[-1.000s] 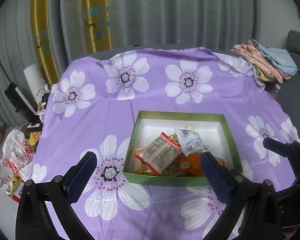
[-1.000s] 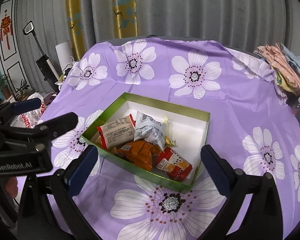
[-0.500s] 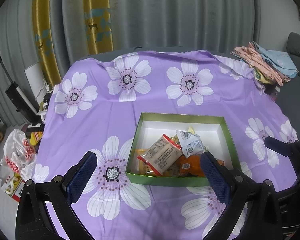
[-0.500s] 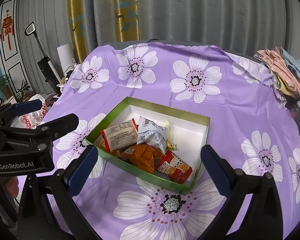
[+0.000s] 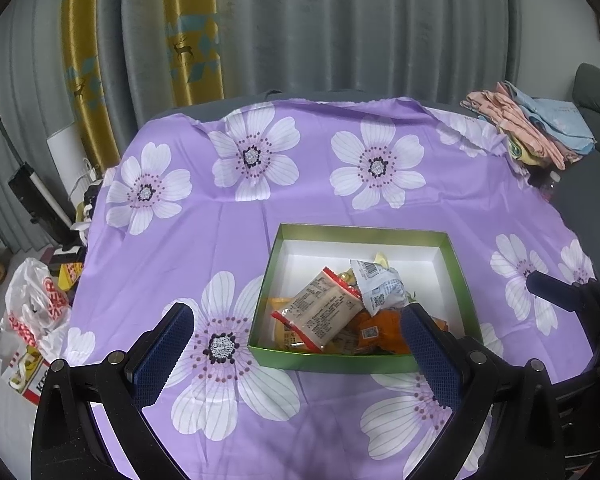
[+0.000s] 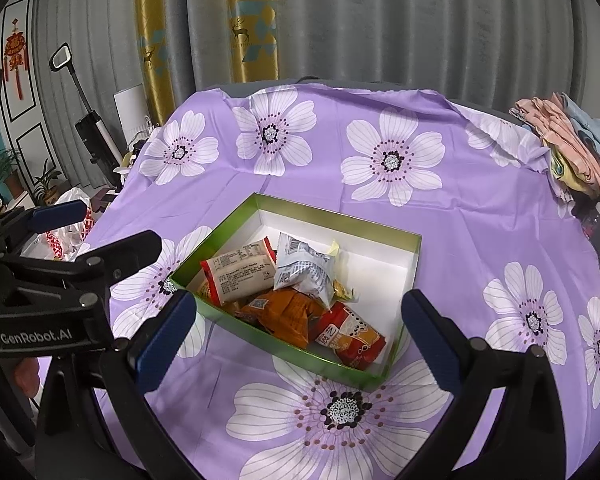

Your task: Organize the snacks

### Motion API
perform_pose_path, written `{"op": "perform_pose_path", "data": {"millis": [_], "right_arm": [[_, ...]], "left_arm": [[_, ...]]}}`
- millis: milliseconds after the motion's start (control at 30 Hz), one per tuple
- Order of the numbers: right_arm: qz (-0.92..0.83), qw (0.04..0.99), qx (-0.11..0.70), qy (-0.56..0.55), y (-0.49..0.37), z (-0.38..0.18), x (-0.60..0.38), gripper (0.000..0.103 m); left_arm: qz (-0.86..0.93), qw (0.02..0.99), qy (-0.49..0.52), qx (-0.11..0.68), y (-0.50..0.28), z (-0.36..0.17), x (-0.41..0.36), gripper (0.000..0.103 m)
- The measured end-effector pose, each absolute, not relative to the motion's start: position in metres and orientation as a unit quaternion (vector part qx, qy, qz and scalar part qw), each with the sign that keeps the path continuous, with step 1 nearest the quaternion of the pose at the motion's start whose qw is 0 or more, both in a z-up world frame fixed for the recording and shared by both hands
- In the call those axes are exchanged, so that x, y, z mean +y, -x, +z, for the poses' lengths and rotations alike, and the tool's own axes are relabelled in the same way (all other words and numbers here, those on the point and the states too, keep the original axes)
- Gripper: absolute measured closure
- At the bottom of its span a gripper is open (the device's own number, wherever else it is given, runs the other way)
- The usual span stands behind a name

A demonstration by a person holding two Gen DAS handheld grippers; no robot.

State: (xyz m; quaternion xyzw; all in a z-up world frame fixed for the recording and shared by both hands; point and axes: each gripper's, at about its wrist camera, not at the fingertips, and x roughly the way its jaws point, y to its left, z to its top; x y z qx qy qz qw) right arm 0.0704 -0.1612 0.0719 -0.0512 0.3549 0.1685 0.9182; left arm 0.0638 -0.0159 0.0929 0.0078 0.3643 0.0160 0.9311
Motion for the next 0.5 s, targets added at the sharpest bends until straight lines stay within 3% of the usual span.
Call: {"op": "perform_pose_path", "data": {"millis": [500], "right_arm": [[0.17, 0.917, 0.356, 0.05, -0.0721, 0.0704, -0.1594, 0.0]], "left_arm": [[0.015, 0.93, -0.01, 0.367, -0.0698, 0.0906, -0.0189, 0.001]]}}
